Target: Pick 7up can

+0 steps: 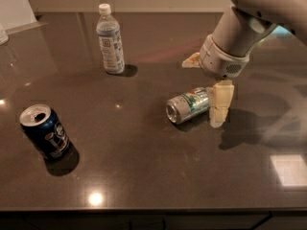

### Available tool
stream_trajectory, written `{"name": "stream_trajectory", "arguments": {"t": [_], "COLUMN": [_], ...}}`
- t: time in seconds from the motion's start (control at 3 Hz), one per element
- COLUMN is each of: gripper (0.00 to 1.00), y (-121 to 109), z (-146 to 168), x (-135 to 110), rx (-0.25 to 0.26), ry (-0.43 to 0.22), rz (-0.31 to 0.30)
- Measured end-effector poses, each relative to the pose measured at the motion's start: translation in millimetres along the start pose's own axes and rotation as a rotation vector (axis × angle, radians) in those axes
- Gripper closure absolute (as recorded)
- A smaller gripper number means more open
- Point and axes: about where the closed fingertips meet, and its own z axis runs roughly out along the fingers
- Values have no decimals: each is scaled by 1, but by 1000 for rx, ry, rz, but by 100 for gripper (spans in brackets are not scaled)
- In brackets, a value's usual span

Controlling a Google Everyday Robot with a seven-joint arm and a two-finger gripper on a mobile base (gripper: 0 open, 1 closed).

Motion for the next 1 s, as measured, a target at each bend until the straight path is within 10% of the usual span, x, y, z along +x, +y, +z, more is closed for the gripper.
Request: {"name": "stream_trajectory", "arguments": {"t": [1.0], "gripper": [0], "y": [-4], "z": [30], "x": [-1], "rx": [-48], "ry": [49], "rz": [-82]}}
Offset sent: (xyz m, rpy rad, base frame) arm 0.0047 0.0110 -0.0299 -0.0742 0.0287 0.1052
